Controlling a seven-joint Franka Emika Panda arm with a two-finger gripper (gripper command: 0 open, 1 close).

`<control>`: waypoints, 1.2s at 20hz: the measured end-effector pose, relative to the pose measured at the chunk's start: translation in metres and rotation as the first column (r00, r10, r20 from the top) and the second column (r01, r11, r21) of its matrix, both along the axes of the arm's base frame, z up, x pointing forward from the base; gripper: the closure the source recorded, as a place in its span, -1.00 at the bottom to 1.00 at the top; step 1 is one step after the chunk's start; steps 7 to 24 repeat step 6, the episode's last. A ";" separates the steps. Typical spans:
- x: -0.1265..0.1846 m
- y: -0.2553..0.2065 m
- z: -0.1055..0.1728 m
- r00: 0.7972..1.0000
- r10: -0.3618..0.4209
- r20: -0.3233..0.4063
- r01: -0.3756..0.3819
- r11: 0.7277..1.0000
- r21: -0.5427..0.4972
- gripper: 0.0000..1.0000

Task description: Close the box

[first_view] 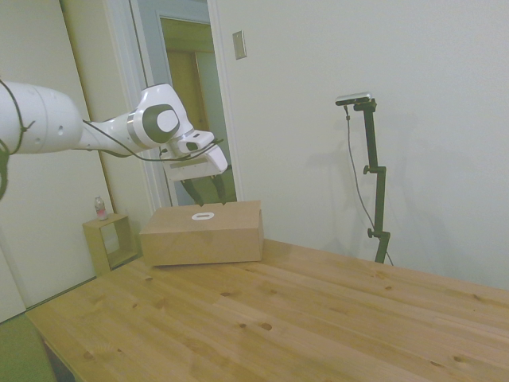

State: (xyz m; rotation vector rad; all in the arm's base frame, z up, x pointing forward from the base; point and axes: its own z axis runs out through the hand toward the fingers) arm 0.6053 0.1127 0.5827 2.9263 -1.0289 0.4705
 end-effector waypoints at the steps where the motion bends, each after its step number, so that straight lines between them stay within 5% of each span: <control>1: -0.012 -0.005 -0.006 0.999 -0.023 -0.025 0.023 1.000 -0.001 -1.00; 6: -0.060 -0.046 -0.059 0.989 -0.102 -0.109 0.101 0.995 -0.012 -1.00; 24: -0.060 -0.046 -0.059 0.989 -0.102 -0.109 0.101 0.995 -0.012 -1.00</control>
